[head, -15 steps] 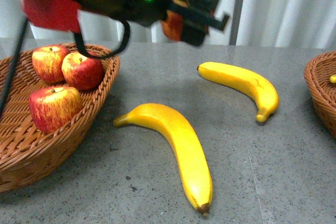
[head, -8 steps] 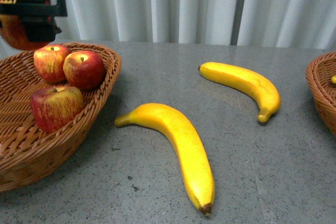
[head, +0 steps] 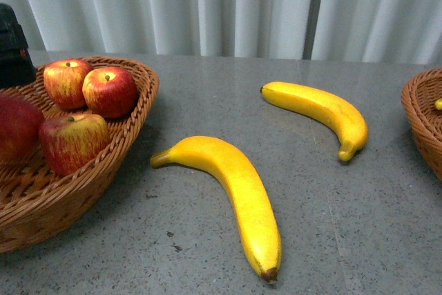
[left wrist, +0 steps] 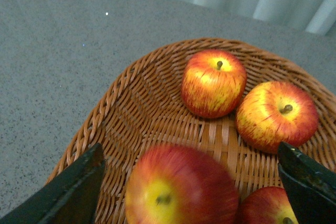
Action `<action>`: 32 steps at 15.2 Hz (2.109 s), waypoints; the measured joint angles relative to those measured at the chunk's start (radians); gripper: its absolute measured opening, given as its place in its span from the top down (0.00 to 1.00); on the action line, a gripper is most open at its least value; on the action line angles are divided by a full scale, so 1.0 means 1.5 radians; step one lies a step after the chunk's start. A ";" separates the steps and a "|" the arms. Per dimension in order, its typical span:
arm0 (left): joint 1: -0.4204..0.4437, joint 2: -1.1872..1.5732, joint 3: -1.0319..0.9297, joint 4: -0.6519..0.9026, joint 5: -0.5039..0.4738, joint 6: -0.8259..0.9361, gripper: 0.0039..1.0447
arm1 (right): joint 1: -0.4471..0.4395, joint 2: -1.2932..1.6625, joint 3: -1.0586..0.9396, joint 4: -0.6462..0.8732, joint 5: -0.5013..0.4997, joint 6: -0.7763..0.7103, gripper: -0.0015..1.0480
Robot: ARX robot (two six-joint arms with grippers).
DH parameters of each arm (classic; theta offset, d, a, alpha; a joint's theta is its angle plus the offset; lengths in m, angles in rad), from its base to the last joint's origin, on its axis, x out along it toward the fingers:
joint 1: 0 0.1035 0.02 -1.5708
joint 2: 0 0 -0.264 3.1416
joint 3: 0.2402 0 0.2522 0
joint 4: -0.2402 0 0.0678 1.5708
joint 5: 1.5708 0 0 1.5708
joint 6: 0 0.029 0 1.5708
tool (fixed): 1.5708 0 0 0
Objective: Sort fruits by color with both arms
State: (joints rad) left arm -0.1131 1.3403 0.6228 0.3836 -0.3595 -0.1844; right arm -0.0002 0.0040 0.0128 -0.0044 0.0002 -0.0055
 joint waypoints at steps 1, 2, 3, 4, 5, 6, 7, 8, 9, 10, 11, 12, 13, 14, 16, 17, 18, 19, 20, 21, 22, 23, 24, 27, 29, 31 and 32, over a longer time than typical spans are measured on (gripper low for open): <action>-0.002 -0.027 0.000 0.006 -0.006 0.000 0.06 | 0.000 0.000 0.000 0.000 0.000 0.000 0.06; -0.011 -0.067 0.000 0.008 -0.012 0.005 0.06 | 0.000 0.000 0.000 0.000 0.000 0.000 0.06; -0.024 -0.095 0.000 0.013 -0.021 0.013 0.06 | 0.000 0.000 0.000 0.000 0.000 0.000 0.06; -0.049 -0.133 0.000 0.015 -0.033 0.039 0.06 | 0.000 0.000 0.000 0.000 0.000 0.000 0.06; -0.076 -0.180 -0.007 0.033 -0.051 0.068 0.06 | 0.000 0.000 0.000 0.000 0.000 0.000 0.06; -0.093 -0.230 -0.022 0.037 -0.062 0.102 0.06 | 0.000 0.000 0.000 0.000 0.000 0.000 0.06; -0.094 -0.267 -0.037 0.027 -0.067 0.119 0.06 | 0.000 0.000 0.000 0.000 0.000 0.000 0.06; -0.092 -0.314 -0.057 0.010 -0.075 0.133 0.06 | 0.000 0.000 0.000 0.000 0.000 0.000 0.06; -0.086 -0.399 -0.084 -0.047 -0.075 0.141 0.06 | 0.000 0.000 0.000 0.000 0.000 0.000 0.06; -0.027 -0.503 -0.103 -0.162 0.058 0.136 0.21 | 0.000 0.000 0.000 0.000 0.000 0.000 0.06; 0.002 -0.573 -0.161 -0.166 0.143 0.128 0.38 | 0.000 0.000 0.000 0.000 0.000 0.001 0.06; 0.032 -0.589 -0.209 -0.156 0.212 0.128 0.56 | 0.000 0.000 0.000 0.000 0.000 0.001 0.06; 0.077 -0.602 -0.242 -0.155 0.233 0.128 0.68 | 0.000 0.000 0.000 0.000 0.000 0.001 0.06; 0.080 -0.622 -0.262 -0.147 0.232 0.125 0.80 | 0.000 0.000 0.000 0.000 0.000 0.001 0.06; 0.074 -0.661 -0.298 -0.136 0.240 0.124 0.99 | 0.000 0.000 0.000 0.000 0.000 0.001 0.06; 0.075 -0.676 -0.320 -0.137 0.240 0.124 0.99 | 0.000 0.000 0.000 0.000 0.000 0.001 0.06; 0.075 -0.695 -0.335 -0.140 0.239 0.124 0.99 | 0.000 0.000 0.000 0.000 0.000 0.001 0.06; 0.075 -0.706 -0.341 -0.140 0.240 0.124 0.99 | 0.000 0.000 0.000 0.000 0.000 0.001 0.06; 0.075 -0.717 -0.348 -0.142 0.239 0.124 0.99 | 0.000 0.000 0.000 0.000 0.000 0.001 0.06; 0.075 -0.728 -0.358 -0.148 0.240 0.124 0.99 | 0.000 0.000 0.000 0.000 0.000 0.001 0.06; 0.075 -0.737 -0.366 -0.152 0.239 0.124 0.99 | 0.000 0.000 0.000 0.000 0.000 0.001 0.06; 0.075 -0.748 -0.372 -0.156 0.239 0.124 0.99 | 0.000 0.000 0.000 0.000 0.000 0.001 0.06; 0.075 -0.754 -0.375 -0.159 0.239 0.124 0.99 | 0.000 0.000 0.000 0.000 0.000 0.001 0.06; 0.075 -0.788 -0.379 -0.196 0.239 0.124 0.99 | 0.000 0.000 0.000 0.000 0.000 0.001 0.06; 0.075 -0.868 -0.393 -0.266 0.240 0.124 0.99 | 0.000 0.000 0.000 -0.001 0.000 0.001 0.06; 0.075 -0.887 -0.401 -0.251 0.240 0.124 0.99 | 0.000 0.000 0.000 0.000 0.000 0.001 0.06; 0.075 -0.886 -0.405 -0.268 0.240 0.123 0.99 | 0.000 0.000 0.000 0.000 0.000 0.001 0.06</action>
State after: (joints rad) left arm -0.0002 0.0109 0.0147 -0.0181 -0.0002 0.0006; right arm -0.0002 0.0044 0.0128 -0.0044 -0.0002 -0.0040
